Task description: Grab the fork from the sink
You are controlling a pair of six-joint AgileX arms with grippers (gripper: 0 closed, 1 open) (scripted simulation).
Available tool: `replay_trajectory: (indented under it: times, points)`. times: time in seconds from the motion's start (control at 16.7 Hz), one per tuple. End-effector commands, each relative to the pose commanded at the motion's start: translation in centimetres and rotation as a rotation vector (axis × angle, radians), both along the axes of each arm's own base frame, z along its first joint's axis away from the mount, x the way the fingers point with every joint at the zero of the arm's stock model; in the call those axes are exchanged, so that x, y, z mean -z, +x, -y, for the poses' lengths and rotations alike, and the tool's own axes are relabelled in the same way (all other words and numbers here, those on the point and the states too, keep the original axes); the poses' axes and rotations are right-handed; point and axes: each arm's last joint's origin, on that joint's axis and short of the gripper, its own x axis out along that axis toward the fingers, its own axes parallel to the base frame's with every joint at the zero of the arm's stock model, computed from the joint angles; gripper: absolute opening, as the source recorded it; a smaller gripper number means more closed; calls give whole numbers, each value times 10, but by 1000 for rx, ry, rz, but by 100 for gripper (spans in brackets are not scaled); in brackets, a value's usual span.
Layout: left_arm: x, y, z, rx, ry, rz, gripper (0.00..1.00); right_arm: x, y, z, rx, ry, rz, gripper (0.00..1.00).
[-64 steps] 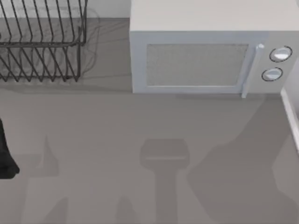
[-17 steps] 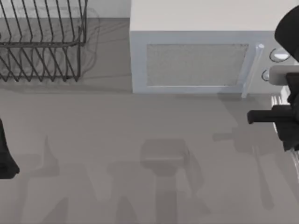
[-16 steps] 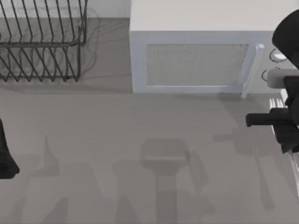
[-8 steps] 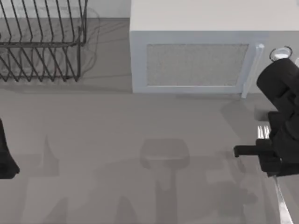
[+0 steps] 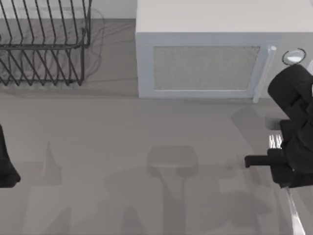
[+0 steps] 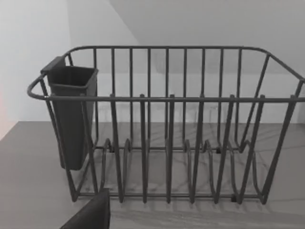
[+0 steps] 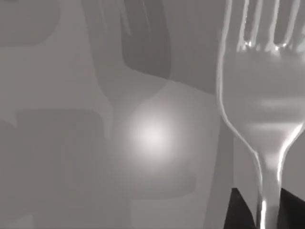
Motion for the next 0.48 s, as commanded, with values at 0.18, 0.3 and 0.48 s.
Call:
replay_trajectory:
  times: [0.18, 0.3, 0.48]
  points:
    - [0, 0, 0, 0, 0, 0, 100, 0, 0, 0, 0, 0, 0, 45]
    - [0, 0, 0, 0, 0, 0, 100, 0, 0, 0, 0, 0, 0, 60]
    - [0, 0, 0, 0, 0, 0, 100, 0, 0, 0, 0, 0, 0, 83]
